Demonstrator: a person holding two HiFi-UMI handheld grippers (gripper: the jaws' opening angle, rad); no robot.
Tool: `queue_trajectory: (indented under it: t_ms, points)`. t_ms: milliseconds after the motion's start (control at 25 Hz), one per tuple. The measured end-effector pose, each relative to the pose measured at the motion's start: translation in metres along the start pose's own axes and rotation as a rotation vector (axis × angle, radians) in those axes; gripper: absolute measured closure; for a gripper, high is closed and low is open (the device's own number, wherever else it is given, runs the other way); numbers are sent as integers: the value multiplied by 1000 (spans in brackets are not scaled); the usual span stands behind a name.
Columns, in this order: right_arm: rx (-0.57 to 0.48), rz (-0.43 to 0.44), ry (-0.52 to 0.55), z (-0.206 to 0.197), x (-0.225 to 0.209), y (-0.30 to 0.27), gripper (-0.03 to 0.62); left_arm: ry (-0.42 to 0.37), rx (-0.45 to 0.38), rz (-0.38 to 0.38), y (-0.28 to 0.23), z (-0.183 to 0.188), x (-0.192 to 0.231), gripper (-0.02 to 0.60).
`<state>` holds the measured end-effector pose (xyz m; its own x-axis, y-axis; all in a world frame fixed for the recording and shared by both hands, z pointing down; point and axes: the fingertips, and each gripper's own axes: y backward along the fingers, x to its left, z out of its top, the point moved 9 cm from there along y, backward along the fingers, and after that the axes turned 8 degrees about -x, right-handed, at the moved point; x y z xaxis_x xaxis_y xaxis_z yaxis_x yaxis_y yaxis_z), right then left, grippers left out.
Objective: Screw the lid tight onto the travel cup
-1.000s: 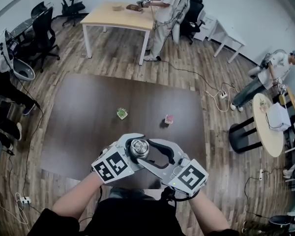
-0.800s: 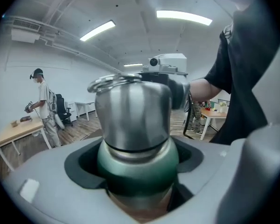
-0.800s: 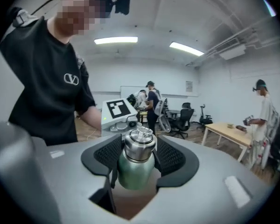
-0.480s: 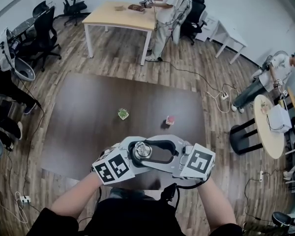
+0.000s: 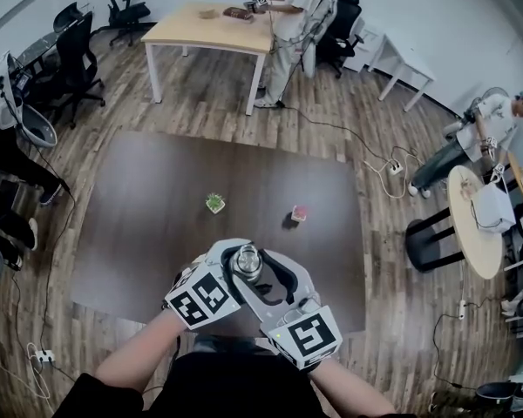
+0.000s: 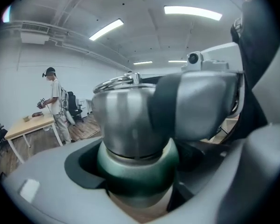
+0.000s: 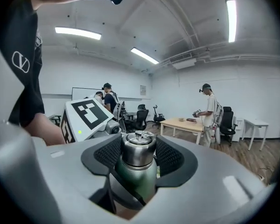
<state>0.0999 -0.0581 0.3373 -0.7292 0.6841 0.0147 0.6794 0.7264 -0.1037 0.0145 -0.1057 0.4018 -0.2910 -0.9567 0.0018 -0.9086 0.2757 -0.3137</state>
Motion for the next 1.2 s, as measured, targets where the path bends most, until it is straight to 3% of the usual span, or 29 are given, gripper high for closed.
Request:
queue_trajectory:
  t_ms: [240, 400, 520, 640, 800, 880, 960, 1040, 1200]
  points:
    - [-51, 338, -21, 17, -36, 12, 307, -9, -24, -81, 6, 11, 2, 193]
    - [50, 605, 18, 19, -42, 8, 304, -52, -37, -163, 10, 17, -5, 193]
    - [91, 694, 45, 19, -45, 0, 309, -91, 0, -187, 4, 13, -13, 193]
    - [79, 653, 37, 18, -47, -7, 336, -65, -9, -136, 4, 15, -7, 193]
    - [1, 328, -57, 9, -33, -8, 339, -22, -14, -23, 5, 13, 6, 193]
    - [-16, 156, -75, 4, -20, -7, 340, -4, -18, 0, 3, 9, 7, 193]
    - [-21, 46, -73, 0, -10, -8, 339, 7, -19, 7, 2, 8, 7, 193]
    - [-20, 41, -56, -1, -8, -7, 339, 7, -17, -2, 2, 7, 8, 193]
    - [-77, 266, -45, 10, -29, 4, 331, -27, -13, -57, 5, 11, 9, 193]
